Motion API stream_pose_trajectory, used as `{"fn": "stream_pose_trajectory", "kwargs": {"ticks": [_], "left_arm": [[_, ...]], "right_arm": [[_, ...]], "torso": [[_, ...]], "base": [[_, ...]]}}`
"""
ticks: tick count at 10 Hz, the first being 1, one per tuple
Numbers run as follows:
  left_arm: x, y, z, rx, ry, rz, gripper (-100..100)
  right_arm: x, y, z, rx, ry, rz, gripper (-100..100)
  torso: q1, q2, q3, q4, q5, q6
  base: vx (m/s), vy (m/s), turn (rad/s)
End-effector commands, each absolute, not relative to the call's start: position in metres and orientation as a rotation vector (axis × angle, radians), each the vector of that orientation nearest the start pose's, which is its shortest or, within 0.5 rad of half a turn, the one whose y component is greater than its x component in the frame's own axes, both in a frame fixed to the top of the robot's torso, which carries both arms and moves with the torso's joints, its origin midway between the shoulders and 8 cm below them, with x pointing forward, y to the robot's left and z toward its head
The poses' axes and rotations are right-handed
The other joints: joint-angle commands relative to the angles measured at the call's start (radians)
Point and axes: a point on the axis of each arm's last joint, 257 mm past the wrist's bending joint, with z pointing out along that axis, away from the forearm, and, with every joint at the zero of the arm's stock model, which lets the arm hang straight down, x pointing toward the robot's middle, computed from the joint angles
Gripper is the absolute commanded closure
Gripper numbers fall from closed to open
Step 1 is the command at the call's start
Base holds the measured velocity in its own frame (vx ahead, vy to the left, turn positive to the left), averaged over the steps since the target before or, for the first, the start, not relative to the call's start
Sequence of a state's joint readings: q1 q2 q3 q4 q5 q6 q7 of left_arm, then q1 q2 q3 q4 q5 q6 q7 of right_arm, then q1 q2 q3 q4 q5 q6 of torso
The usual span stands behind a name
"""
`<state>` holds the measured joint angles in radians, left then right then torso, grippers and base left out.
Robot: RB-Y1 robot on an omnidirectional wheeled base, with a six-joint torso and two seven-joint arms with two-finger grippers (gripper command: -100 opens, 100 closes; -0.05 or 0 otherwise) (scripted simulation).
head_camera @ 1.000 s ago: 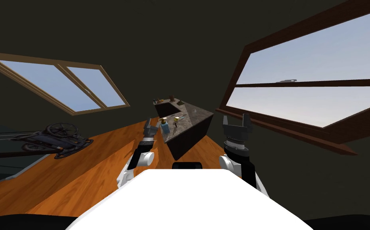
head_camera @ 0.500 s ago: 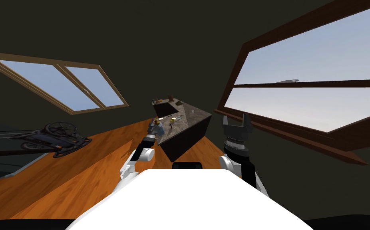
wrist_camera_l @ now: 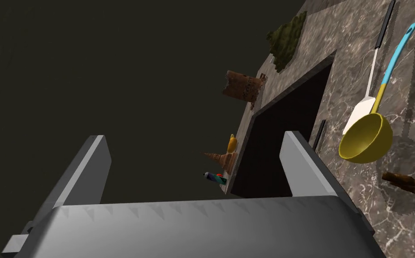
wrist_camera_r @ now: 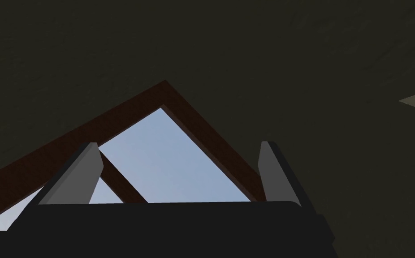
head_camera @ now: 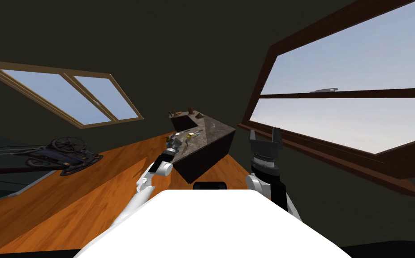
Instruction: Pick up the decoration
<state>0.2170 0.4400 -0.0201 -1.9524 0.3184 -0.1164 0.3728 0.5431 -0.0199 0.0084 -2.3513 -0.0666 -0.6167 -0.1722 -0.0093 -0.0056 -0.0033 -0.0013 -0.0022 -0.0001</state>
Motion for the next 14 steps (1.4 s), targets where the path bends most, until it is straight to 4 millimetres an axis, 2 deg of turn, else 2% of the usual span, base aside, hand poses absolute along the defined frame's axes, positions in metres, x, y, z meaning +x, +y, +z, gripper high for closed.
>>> {"fn": "stream_pose_trajectory", "kwargs": {"ticks": [1, 3, 4, 5, 6, 7, 8, 9, 10, 11, 14], "left_arm": [[0.483, 0.295, -0.108, -1.180, 1.024, -1.610, -100], [0.505, 0.305, -0.123, -1.276, 1.069, -1.613, -100], [0.506, 0.309, -0.132, -1.301, 1.088, -1.586, -100], [0.517, 0.319, -0.141, -1.359, 1.106, -1.571, -100], [0.517, 0.320, -0.145, -1.368, 1.110, -1.563, -100], [0.527, 0.333, -0.154, -1.430, 1.120, -1.542, -100], [0.527, 0.334, -0.156, -1.440, 1.126, -1.534, -100], [0.536, 0.347, -0.162, -1.502, 1.131, -1.512, -100], [0.536, 0.351, -0.168, -1.514, 1.131, -1.499, -100], [0.544, 0.365, -0.172, -1.577, 1.127, -1.476, -100], [0.550, 0.392, -0.189, -1.674, 1.110, -1.417, -100]], "right_arm": [[0.304, -0.280, 0.063, 0.617, 0.442, 1.533, 0], [0.304, -0.280, 0.063, 0.617, 0.442, 1.533, 0], [0.304, -0.280, 0.063, 0.617, 0.442, 1.533, 0], [0.304, -0.280, 0.063, 0.617, 0.442, 1.533, 0], [0.304, -0.280, 0.063, 0.617, 0.442, 1.533, 0], [0.304, -0.280, 0.063, 0.617, 0.442, 1.533, 0], [0.304, -0.280, 0.063, 0.617, 0.442, 1.533, 0], [0.304, -0.280, 0.063, 0.617, 0.442, 1.533, 0], [0.304, -0.280, 0.063, 0.617, 0.442, 1.533, 0], [0.304, -0.280, 0.063, 0.617, 0.442, 1.533, 0], [0.304, -0.280, 0.063, 0.617, 0.442, 1.533, 0]], "torso": [[0.000, 0.000, 0.000, 0.000, 0.000, 0.000], [0.000, 0.001, 0.000, 0.000, 0.000, 0.000], [-0.004, -0.001, 0.000, 0.000, -0.001, 0.000], [-0.003, 0.000, 0.000, 0.000, -0.001, 0.000], [-0.004, 0.001, 0.000, 0.000, -0.001, 0.000], [0.000, 0.001, 0.001, 0.000, -0.001, 0.000], [0.001, 0.000, 0.000, 0.000, 0.000, 0.000], [0.002, 0.000, 0.000, 0.000, 0.000, 0.000], [0.001, -0.001, 0.000, 0.000, 0.000, 0.000], [0.001, 0.000, 0.000, 0.000, 0.000, 0.000], [0.001, 0.001, 0.000, 0.000, 0.000, 0.000]], "base": [[0.062, -0.135, 0.025], [0.068, -0.189, 0.053], [0.074, -0.201, 0.040], [0.050, -0.207, 0.047], [0.042, -0.153, 0.035], [0.078, -0.134, 0.053], [0.071, -0.116, 0.029], [0.079, -0.143, 0.055], [0.062, -0.140, 0.035], [0.064, -0.175, 0.055], [0.052, -0.133, 0.052]]}}
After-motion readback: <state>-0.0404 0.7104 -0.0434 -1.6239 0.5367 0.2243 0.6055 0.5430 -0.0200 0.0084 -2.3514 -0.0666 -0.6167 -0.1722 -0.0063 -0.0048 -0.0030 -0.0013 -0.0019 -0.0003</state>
